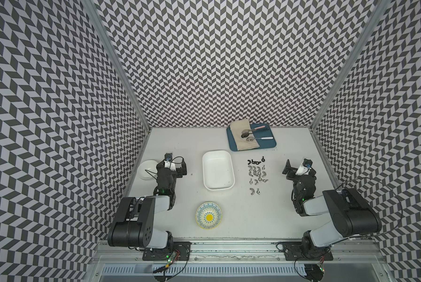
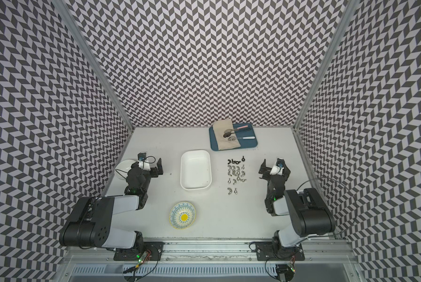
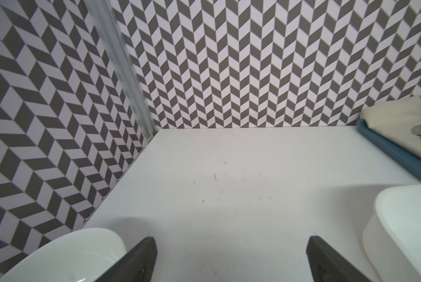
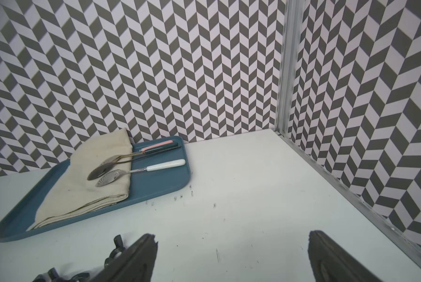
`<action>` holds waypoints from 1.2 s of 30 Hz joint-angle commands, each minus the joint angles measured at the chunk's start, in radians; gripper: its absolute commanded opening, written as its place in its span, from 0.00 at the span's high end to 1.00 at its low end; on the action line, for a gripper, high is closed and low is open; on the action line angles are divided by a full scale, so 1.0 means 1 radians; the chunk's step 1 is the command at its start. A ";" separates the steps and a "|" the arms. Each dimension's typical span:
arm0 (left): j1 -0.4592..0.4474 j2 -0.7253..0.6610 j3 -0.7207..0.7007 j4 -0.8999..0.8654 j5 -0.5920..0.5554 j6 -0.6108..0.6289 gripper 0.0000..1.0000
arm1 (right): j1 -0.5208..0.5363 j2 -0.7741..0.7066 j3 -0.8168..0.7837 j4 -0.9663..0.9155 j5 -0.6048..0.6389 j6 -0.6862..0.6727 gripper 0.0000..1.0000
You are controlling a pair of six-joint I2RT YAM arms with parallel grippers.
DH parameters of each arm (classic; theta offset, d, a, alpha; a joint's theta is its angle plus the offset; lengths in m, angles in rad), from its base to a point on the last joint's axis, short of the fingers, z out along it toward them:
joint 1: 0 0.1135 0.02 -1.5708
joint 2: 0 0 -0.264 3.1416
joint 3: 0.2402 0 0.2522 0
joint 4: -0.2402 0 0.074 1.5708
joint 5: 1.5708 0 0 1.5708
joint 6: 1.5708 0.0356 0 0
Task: Take out the wing nut from the storage box
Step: Reset both arms
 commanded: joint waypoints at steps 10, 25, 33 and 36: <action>0.014 0.082 -0.076 0.249 0.081 -0.028 0.00 | -0.003 0.007 0.018 0.104 -0.012 -0.012 0.00; 0.026 0.083 -0.070 0.241 0.105 -0.035 0.00 | -0.003 0.004 0.018 0.091 -0.013 -0.011 0.00; 0.023 0.066 -0.102 0.282 0.025 -0.065 0.00 | -0.003 0.004 0.018 0.091 -0.013 -0.011 0.00; 0.026 0.070 -0.103 0.293 0.172 0.000 0.00 | -0.003 0.004 0.018 0.092 -0.013 -0.011 0.00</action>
